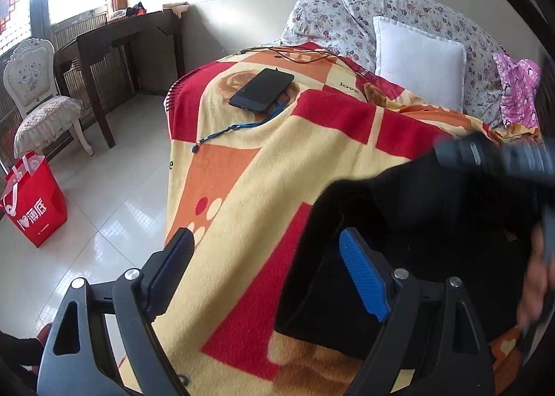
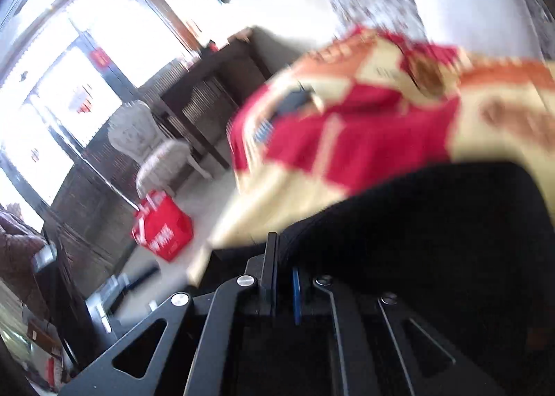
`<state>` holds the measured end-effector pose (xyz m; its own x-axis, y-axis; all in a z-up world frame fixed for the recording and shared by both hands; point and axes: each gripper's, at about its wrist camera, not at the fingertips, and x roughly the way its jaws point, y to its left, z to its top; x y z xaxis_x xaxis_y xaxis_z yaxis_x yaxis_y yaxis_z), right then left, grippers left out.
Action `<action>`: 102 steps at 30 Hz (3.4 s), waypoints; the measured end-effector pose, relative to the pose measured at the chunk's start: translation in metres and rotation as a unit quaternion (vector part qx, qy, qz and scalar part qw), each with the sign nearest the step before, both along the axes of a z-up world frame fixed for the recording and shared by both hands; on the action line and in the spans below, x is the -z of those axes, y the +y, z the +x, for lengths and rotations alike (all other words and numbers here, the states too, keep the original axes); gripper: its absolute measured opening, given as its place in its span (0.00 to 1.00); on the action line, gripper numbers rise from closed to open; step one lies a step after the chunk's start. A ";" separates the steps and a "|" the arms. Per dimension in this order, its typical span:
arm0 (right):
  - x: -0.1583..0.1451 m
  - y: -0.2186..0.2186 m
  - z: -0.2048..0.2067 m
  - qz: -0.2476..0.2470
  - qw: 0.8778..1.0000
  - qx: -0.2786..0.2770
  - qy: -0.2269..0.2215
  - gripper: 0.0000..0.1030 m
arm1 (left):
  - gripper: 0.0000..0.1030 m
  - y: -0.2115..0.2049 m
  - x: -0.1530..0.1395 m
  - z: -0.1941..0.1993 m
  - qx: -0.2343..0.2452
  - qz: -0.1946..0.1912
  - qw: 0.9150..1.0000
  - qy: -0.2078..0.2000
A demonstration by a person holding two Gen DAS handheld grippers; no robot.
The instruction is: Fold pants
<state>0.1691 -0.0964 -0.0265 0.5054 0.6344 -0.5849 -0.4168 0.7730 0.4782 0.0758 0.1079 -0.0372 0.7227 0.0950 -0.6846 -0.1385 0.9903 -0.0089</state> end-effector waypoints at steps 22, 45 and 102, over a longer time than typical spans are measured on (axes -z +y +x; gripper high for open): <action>0.010 -0.061 -0.065 -0.053 0.998 0.030 0.025 0.67 | 0.84 -0.023 0.002 -0.015 0.018 -0.009 1.000 0.011; -0.004 -0.208 -0.046 -0.030 0.971 0.236 -0.007 0.77 | 0.84 -0.031 0.019 -0.015 0.018 -0.036 0.998 0.042; -0.008 -0.292 -0.273 0.030 0.967 0.253 -0.001 0.04 | 0.12 -0.015 -0.020 -0.054 0.076 -0.153 0.984 0.041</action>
<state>-0.1038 -0.3884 -0.0187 0.7608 0.3390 -0.5534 0.0062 0.8489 0.5285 0.0215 0.0932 -0.0175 0.6533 -0.2295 -0.7215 -0.0016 0.9525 -0.3045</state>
